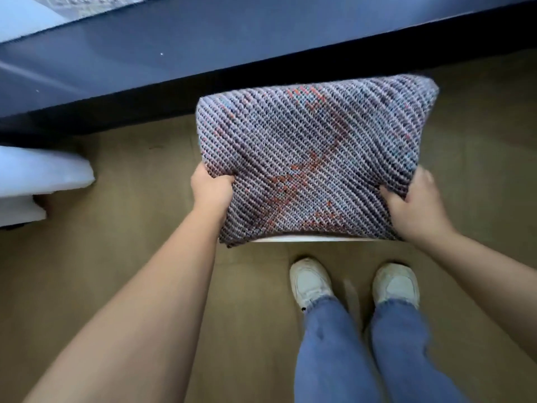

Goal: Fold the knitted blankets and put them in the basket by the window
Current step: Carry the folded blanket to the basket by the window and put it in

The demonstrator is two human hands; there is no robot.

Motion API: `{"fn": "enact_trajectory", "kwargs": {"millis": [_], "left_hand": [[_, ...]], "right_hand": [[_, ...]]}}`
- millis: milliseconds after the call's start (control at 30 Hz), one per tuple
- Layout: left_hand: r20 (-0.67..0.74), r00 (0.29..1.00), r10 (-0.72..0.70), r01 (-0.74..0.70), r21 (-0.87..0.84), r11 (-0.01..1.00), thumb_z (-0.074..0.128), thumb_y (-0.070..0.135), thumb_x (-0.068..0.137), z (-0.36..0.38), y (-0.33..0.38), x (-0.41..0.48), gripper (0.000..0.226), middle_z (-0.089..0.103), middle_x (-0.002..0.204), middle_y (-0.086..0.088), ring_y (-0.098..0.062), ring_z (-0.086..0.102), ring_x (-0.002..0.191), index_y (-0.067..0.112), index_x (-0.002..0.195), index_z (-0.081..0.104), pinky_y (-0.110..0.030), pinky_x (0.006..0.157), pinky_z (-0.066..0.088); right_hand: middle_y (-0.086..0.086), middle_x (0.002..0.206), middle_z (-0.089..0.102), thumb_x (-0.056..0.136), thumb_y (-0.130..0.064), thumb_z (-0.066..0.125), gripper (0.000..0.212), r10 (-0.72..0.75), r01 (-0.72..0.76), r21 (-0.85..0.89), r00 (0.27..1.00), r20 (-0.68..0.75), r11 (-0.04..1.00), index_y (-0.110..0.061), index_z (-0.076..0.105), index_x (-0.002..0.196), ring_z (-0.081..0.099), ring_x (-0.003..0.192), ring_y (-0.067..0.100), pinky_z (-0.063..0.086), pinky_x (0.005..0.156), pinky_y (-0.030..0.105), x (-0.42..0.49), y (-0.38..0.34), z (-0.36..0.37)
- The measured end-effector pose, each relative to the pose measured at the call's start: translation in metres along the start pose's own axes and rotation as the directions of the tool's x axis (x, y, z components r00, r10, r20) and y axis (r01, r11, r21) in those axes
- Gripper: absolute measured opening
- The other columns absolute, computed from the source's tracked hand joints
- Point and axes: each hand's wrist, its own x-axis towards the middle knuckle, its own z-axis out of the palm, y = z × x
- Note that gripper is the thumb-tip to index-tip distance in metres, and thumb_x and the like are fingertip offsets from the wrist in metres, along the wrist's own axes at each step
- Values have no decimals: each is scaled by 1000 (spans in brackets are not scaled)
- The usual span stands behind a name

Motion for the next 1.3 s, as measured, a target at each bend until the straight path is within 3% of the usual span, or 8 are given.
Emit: {"fn": "enact_trajectory", "kwargs": {"millis": [300,433,567,633,733,967,1067,1300], "left_hand": [[28,995,93,-96,399,912,50,7,85,11,-18,14,36,60,120,-13,-33,56,111,8,122,50,-36,96,44],[69,976,206,-205,611,765,59,12,86,9,-5,6,80,34,142,-13,-31,40,128,16,150,12,-42,104,34],[393,694,603,-646,709,282,71,41,77,18,19,-1,109,0,159,-13,-29,2,147,21,152,-6,-47,118,5],[598,614,516,-728,681,78,72,60,67,28,16,3,124,-15,158,-14,-30,-12,147,26,150,-13,-51,116,-5],[699,613,368,-731,679,-73,71,74,52,38,0,21,141,-29,153,-17,-34,-23,143,30,145,-26,-56,113,-9],[644,697,316,-653,752,-92,61,85,46,57,-42,71,142,-32,152,-17,-34,-22,143,36,138,-35,-56,112,-11],[632,691,350,-656,752,-61,61,84,46,66,-57,87,138,-27,154,-18,-34,-17,145,36,131,-37,-57,112,-8],[641,682,352,-685,729,-2,64,80,50,62,-50,75,138,-27,154,-18,-33,-20,144,33,145,-25,-54,112,-12]], "right_hand": [[27,123,55,86,-11,48,34,215,-188,-251,973,85,950,1,46,118,53,110,43,44,88,40,19,-5,23],[27,130,44,84,-14,56,48,236,-218,-293,971,29,931,1,37,126,45,118,43,40,96,43,23,-15,9],[15,151,13,74,-34,74,100,-221,206,-229,974,-43,952,-20,9,148,13,140,31,18,115,43,20,-33,3],[12,157,-1,69,-48,75,112,-442,446,-327,892,93,833,-27,1,150,-2,145,27,5,117,40,23,-45,12],[14,156,-19,61,-70,68,122,-538,654,-466,756,373,596,-37,-12,146,-17,144,29,-10,115,43,44,-54,36],[13,154,-27,49,-86,55,129,-482,776,-575,620,619,259,-42,-27,138,-26,141,27,-23,109,44,120,-17,58],[15,157,-16,48,-82,59,126,-521,788,-560,600,607,254,-41,-15,141,-18,141,21,-22,106,33,135,3,72],[16,151,-32,53,-86,53,128,-414,763,-587,642,645,270,-36,-38,129,-30,140,30,-21,108,42,127,-10,70]]}}
